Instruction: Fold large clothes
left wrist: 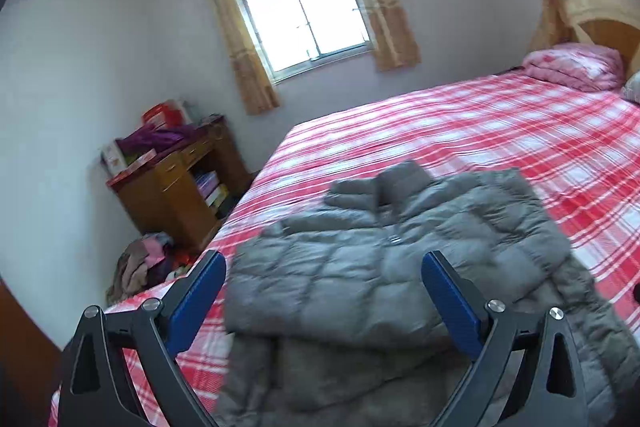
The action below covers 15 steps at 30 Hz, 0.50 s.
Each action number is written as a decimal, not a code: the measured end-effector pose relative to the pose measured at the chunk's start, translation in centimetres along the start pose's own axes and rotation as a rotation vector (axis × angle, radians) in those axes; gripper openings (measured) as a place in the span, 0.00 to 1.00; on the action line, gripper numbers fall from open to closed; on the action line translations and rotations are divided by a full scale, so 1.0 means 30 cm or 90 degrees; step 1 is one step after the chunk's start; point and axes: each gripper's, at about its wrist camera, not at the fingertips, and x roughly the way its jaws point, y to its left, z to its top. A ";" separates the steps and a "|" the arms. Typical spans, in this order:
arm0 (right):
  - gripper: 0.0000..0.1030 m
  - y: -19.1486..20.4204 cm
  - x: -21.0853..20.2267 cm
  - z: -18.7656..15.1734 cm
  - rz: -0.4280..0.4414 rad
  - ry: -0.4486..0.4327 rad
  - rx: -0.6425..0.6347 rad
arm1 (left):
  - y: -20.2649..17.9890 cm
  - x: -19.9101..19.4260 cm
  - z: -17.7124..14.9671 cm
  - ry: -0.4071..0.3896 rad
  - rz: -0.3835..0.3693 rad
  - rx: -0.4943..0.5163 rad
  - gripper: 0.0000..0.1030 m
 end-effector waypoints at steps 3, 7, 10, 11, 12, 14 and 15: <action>0.90 0.052 0.013 0.026 0.011 0.012 -0.019 | 0.133 0.067 -0.076 0.041 0.041 -0.017 0.96; 0.91 0.153 0.053 0.070 0.058 0.044 -0.046 | 0.268 0.184 -0.209 0.123 0.113 -0.043 0.96; 0.91 0.255 0.095 0.108 0.098 0.059 -0.086 | 0.360 0.274 -0.328 0.187 0.137 -0.088 0.96; 0.91 0.288 0.117 0.126 0.115 0.065 -0.089 | 0.379 0.298 -0.358 0.206 0.146 -0.097 0.96; 0.91 0.311 0.139 0.137 0.120 0.068 -0.086 | 0.399 0.323 -0.390 0.226 0.153 -0.106 0.96; 0.91 0.353 0.194 0.151 0.124 0.083 -0.083 | 0.420 0.369 -0.441 0.257 0.154 -0.125 0.96; 0.91 0.372 0.228 0.157 0.120 0.089 -0.081 | 0.430 0.388 -0.465 0.270 0.160 -0.132 0.96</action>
